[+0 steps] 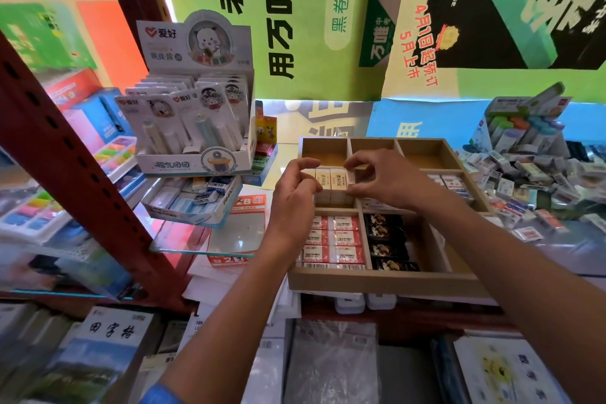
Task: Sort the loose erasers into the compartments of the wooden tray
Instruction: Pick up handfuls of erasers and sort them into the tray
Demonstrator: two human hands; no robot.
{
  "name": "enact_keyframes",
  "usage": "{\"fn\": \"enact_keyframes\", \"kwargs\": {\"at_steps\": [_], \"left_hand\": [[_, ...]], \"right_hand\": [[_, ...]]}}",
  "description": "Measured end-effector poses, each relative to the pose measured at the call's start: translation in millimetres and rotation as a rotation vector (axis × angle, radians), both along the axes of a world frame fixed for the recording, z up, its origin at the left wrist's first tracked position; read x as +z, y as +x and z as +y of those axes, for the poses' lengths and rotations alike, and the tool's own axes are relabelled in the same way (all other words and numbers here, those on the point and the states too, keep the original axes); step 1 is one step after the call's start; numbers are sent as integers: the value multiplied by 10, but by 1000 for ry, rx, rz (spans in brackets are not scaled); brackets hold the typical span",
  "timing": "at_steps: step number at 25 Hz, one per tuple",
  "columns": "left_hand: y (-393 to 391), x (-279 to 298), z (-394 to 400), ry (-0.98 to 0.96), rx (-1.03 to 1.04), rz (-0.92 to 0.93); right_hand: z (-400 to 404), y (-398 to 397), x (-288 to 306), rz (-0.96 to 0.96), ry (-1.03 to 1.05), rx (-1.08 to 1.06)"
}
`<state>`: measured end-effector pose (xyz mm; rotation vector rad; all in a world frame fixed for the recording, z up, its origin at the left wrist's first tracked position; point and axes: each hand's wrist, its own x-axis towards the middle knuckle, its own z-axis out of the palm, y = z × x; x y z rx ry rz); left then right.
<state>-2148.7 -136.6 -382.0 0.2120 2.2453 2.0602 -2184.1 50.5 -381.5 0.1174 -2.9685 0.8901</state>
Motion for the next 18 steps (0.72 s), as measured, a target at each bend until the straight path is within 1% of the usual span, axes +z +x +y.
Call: {"fn": "enact_keyframes", "kwargs": {"at_steps": [6, 7, 8, 9, 11, 12, 13, 14, 15, 18], "left_hand": [[-18, -24, 3, 2, 6, -1], [-23, -27, 2, 4, 7, 0], [-26, -29, -1, 9, 10, 0], [-26, -27, -2, 20, 15, -4], [-42, -34, -3, 47, 33, -20], [-49, -38, -2, 56, 40, -27], [-51, -41, 0, 58, 43, -31], [-54, -43, 3, 57, 43, -31], [-54, -43, 2, 57, 42, -32], [-44, -41, 10, 61, 49, -31]], "right_hand": [[-27, 17, 67, -13, -24, 2], [-40, 28, 56, -11, -63, -6], [-49, 49, 39, -6, -158, -24], [-46, 83, 30, 3, -319, -54], [-32, 153, 52, -7, -802, -155], [-36, 187, 72, -60, -1040, -205], [-34, 218, 87, -123, -1202, -244], [-37, 243, 97, -173, -1273, -278], [-56, 263, 108, -213, -1268, -301], [-106, 297, 67, -243, -1112, -293]]}}
